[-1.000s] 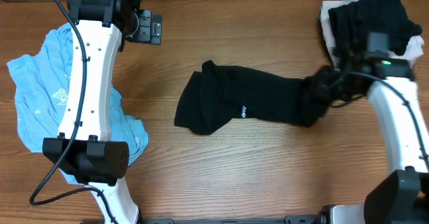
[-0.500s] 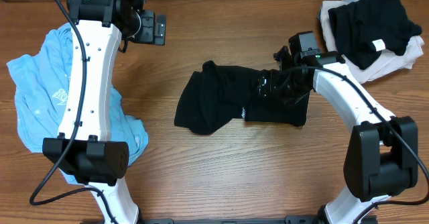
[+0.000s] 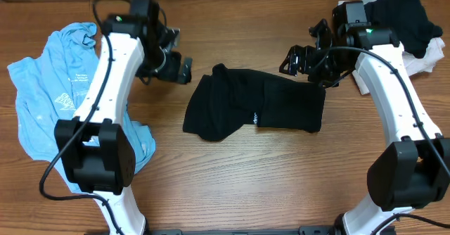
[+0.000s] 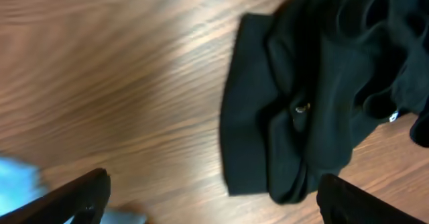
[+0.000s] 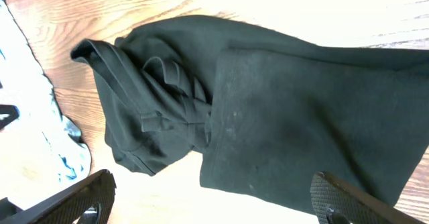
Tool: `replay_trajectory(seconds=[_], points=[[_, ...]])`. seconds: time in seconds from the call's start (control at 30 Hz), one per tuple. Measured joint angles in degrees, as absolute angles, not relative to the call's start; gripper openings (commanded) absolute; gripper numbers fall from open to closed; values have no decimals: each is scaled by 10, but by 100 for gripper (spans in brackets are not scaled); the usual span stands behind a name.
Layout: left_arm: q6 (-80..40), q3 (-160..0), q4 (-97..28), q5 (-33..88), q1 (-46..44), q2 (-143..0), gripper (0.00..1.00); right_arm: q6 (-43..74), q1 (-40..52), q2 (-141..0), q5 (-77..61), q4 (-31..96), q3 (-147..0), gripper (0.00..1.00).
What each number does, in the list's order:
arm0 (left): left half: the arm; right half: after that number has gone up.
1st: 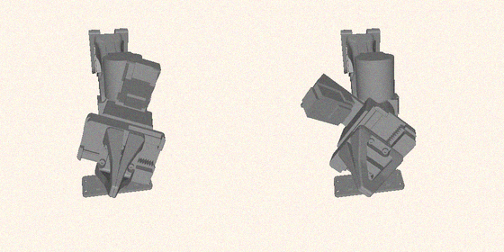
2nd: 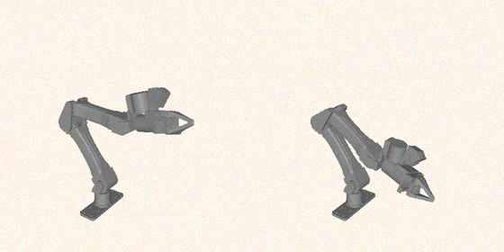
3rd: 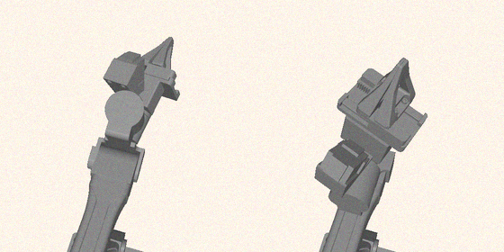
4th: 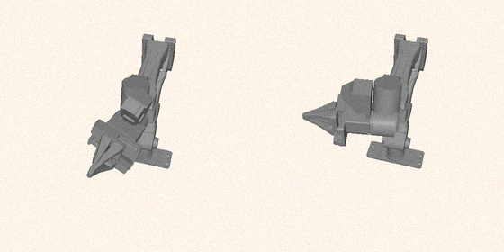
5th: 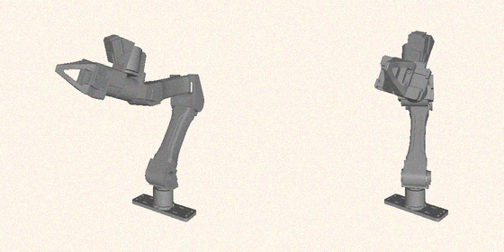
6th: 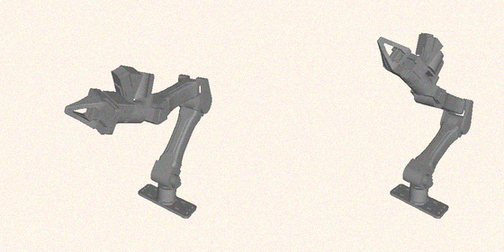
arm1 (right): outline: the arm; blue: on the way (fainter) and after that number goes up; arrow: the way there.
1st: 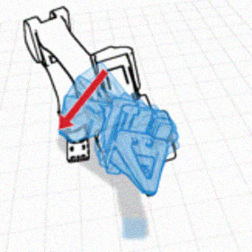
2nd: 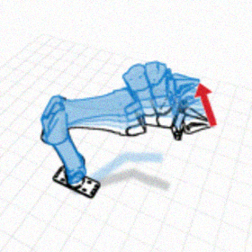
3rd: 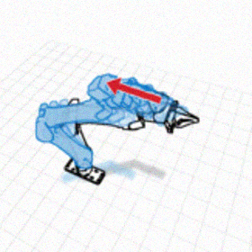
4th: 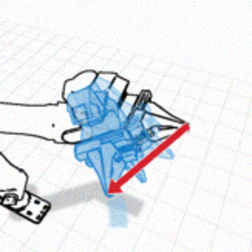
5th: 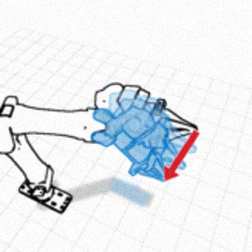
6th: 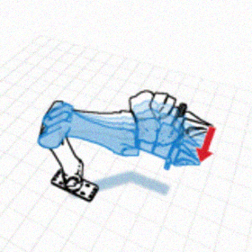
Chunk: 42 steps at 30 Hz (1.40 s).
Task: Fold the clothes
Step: 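Grasp both ends of the black strip with left and right grippers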
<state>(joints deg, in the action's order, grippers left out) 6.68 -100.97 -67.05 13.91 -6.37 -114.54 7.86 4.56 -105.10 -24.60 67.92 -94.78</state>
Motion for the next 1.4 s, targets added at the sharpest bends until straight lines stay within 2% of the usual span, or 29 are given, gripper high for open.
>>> replay_trajectory(seconds=[0.13,0.27,0.4,0.53,0.87,1.0,1.2,1.3,1.37,1.4], points=[[86,-932,-593,184,-64,-1146,100,77,46,-1051,-245,679,-948,97],[96,-867,-517,217,-64,-1147,89,76,46,-1051,-245,680,-948,97],[103,-823,-460,231,-64,-1147,86,76,46,-1051,-244,679,-948,97],[103,-787,-418,238,-64,-1147,78,75,46,-1051,-244,679,-948,98],[107,-768,-376,239,-67,-1165,80,75,46,-1051,-244,675,-948,98],[107,-775,-371,236,-79,-1174,76,75,46,-1051,-244,675,-948,98],[107,-792,-376,234,-108,-1191,54,75,46,-1051,-234,674,-948,98],[105,-794,-389,236,-125,-1194,35,75,46,-1051,-231,674,-948,98],[98,-794,-395,236,-135,-1196,15,74,46,-1051,-231,674,-948,98],[93,-794,-397,236,-138,-1197,8,74,46,-1051,-230,674,-948,96]])
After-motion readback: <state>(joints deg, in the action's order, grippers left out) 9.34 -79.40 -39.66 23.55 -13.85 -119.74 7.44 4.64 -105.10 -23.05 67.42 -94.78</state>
